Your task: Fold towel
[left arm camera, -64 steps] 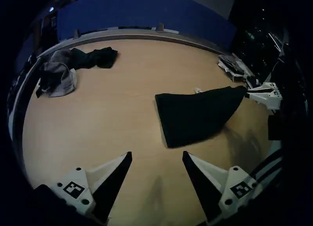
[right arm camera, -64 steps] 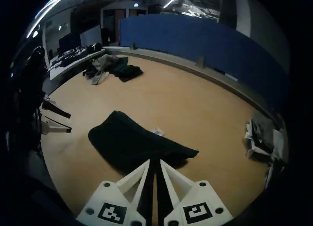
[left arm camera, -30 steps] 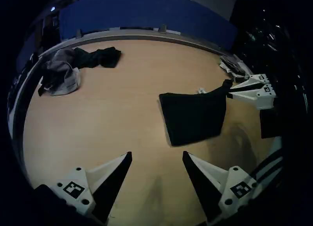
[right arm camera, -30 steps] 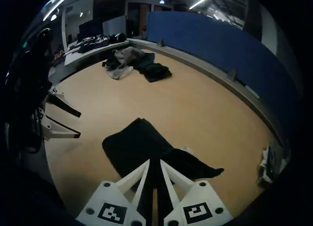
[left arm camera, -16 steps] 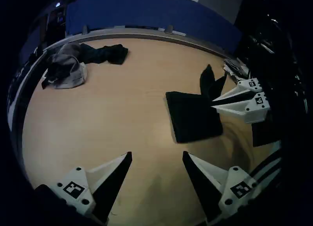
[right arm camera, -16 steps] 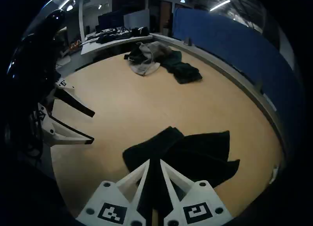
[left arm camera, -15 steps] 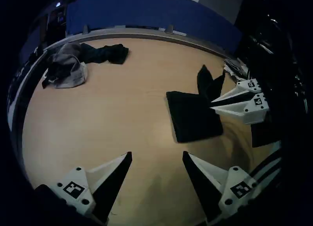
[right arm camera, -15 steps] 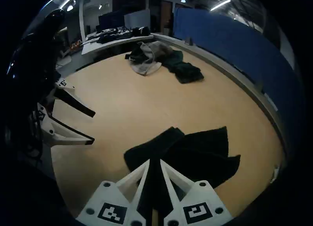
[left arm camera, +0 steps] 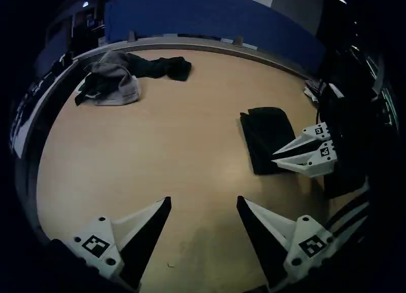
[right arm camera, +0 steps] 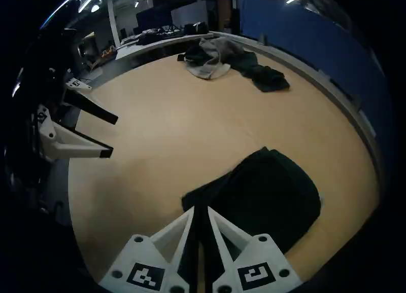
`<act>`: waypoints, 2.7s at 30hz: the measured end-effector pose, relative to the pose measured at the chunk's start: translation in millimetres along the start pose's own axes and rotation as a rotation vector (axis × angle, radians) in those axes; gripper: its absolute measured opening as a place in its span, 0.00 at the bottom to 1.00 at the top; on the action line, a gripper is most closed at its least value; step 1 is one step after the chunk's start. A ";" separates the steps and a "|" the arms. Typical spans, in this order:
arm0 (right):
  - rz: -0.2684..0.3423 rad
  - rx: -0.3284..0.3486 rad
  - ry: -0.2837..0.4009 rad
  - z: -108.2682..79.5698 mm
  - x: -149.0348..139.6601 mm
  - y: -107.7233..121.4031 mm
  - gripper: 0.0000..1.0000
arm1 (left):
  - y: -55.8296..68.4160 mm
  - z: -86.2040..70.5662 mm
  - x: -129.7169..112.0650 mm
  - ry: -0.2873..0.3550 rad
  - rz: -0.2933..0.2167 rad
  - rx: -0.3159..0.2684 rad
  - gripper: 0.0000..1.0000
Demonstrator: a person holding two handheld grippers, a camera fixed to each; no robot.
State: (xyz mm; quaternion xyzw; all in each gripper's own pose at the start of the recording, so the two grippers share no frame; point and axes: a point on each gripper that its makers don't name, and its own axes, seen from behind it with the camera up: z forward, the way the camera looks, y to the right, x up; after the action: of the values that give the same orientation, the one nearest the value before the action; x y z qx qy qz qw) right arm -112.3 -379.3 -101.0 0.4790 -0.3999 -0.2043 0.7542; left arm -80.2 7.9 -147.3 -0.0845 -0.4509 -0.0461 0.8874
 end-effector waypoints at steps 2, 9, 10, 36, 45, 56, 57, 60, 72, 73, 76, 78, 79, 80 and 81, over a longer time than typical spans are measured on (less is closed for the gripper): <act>0.000 0.003 -0.004 2.9 -2.6 -1.7 0.03 | -6.1 -3.6 -1.8 0.005 -0.012 0.011 0.96; 0.001 0.007 -0.011 6.5 -5.9 -4.0 0.03 | -12.8 -6.7 -7.5 0.008 -0.028 0.019 0.96; 0.002 0.006 -0.011 6.1 -6.0 -3.9 0.03 | -12.3 -6.9 -7.6 0.009 -0.026 0.019 0.96; 0.043 -0.039 0.077 -27.2 -4.7 9.9 0.87 | -11.4 -9.4 -4.2 0.008 -0.007 0.026 0.96; 0.137 -0.130 0.077 -60.0 -38.5 40.3 0.87 | -2.5 -4.5 4.4 0.011 0.009 0.011 0.96; 0.186 -0.168 0.059 -64.6 -62.0 47.0 0.87 | 11.7 2.6 12.6 0.010 0.047 -0.009 0.96; 0.186 -0.169 0.057 -63.8 -63.3 46.7 0.87 | 12.0 2.5 13.2 0.011 0.047 -0.009 0.96; 0.192 -0.171 0.051 -61.5 -66.5 45.4 0.87 | 11.9 2.3 14.3 0.013 0.042 -0.009 0.96; 0.208 -0.190 0.034 -54.1 -75.6 45.2 0.56 | 11.1 2.0 14.4 0.017 0.037 -0.007 0.96; 0.213 -0.193 0.029 -53.1 -77.4 45.4 0.53 | 11.2 2.0 14.4 0.017 0.036 -0.007 0.96; 0.225 -0.197 0.018 -49.8 -81.9 44.7 0.49 | 11.6 1.9 14.6 0.018 0.036 -0.008 0.96; 0.232 -0.195 0.016 -47.8 -83.7 43.3 0.49 | 12.0 1.6 14.7 0.019 0.036 -0.008 0.96; 0.234 -0.195 0.017 -47.6 -83.8 42.5 0.49 | 12.1 1.6 14.6 0.019 0.036 -0.009 0.96; 0.236 -0.195 0.017 -47.3 -84.0 41.6 0.49 | 12.3 1.6 14.4 0.019 0.036 -0.009 0.96; 0.237 -0.195 0.015 -46.8 -84.6 41.0 0.49 | 12.4 1.6 14.3 0.019 0.036 -0.010 0.96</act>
State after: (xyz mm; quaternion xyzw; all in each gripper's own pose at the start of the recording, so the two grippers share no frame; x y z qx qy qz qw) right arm -128.5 -275.8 -109.5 0.3543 -0.4263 -0.1480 0.8190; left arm -71.1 20.3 -136.2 -0.0964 -0.4404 -0.0331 0.8920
